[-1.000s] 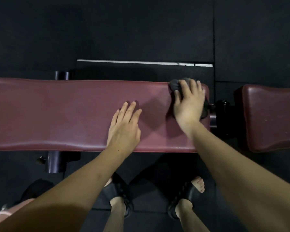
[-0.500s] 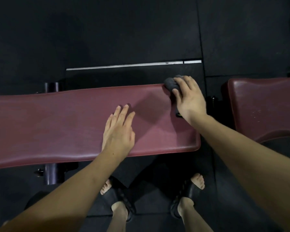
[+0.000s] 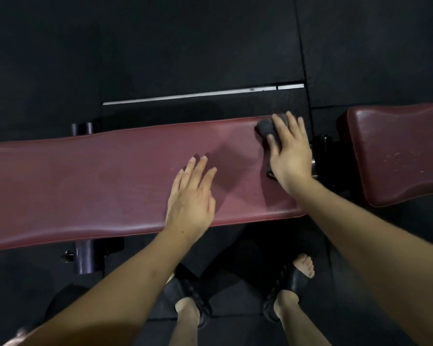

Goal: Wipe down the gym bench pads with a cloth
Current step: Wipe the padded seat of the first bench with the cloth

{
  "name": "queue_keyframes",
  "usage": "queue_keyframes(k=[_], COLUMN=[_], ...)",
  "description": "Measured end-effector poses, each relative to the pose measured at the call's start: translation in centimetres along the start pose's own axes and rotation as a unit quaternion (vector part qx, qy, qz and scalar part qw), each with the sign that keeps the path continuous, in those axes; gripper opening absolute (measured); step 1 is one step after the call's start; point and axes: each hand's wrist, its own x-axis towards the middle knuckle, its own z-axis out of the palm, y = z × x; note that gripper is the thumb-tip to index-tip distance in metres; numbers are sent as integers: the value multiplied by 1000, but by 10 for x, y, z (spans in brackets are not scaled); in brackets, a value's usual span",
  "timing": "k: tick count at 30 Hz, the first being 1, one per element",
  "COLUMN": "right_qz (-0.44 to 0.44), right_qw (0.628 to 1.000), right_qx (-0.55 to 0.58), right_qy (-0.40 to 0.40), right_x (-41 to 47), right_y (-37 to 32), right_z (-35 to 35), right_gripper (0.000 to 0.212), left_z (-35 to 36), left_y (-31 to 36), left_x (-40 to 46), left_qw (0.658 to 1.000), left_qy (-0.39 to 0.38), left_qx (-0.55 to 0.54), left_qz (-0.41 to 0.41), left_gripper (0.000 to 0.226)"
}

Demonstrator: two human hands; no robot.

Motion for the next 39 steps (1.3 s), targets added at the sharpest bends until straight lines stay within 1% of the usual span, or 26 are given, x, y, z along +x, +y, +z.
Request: queue_keyframes(k=[2,3,5,8,9,11,13,16,18,20,23,25,27,28,30,31,33,35,37,39], right_qz=[8,9,-35,-113,-130,-155,-162,-112,-87,-125,-219,-252,-232,-196,-94,-47,11,19,-19,-67], right_qw=[1000,1000,999,993,991,987,985,993,996,992,973,965,971,980,995,999,999,998,999,998], right_qx=[-12,-22,-29,-21,-17,-15,-25,-18,-18,-8,0,-7,-6,-6,3,6,-12,-37,-35,-6], right_qy=[8,8,5,-33,-35,-42,-46,-32,-12,-10,-69,-78,-59,-45,-17,0,32,44,35,5], right_x=[10,1,-35,-113,-126,-113,-72,-13,-14,-51,-128,-145,-142,-139,-137,-138,-140,-145,-153,-161], right_y=[-7,-10,-19,-28,-26,-22,-29,-54,-66,-74,-75,-57,-33,-21,-8,-9,-28,-62,-101,-126], right_z=[6,8,6,2,2,3,8,22,28,27,16,10,1,-4,-10,-9,2,21,39,49], right_gripper=[46,46,46,44,43,42,43,44,42,40,42,40,38,39,41,41,41,40,40,41], left_z=[0,0,-2,-7,-7,-5,-3,-2,-4,-9,-14,-15,-15,-15,-10,-8,-3,-2,-5,-8], left_y=[-4,-6,-11,-18,-19,-22,-24,-25,-27,-30,-35,-36,-37,-37,-37,-38,-41,-45,-50,-56], left_x=[-2,-4,-12,-26,-31,-38,-43,-47,-49,-49,-53,-56,-57,-56,-55,-55,-60,-65,-71,-75], left_qw=[1000,1000,1000,1000,1000,1000,1000,1000,999,999,999,998,998,999,1000,1000,1000,1000,1000,999], left_qy=[6,8,14,0,-7,-17,-19,-15,-17,-17,-28,-37,-40,-36,-25,-21,-17,-14,-14,-21], left_qx=[-7,-12,-18,-14,-11,-7,-5,-11,-10,-2,28,55,51,37,0,-12,-18,-22,-12,28], left_qz=[-5,-6,-7,-6,-8,-9,-9,-17,-29,-38,-28,-16,-11,-10,-11,-11,-11,-14,-21,-23], left_gripper=[56,55,54,55,56,57,57,58,58,58,59,59,59,58,55,53,51,50,51,54])
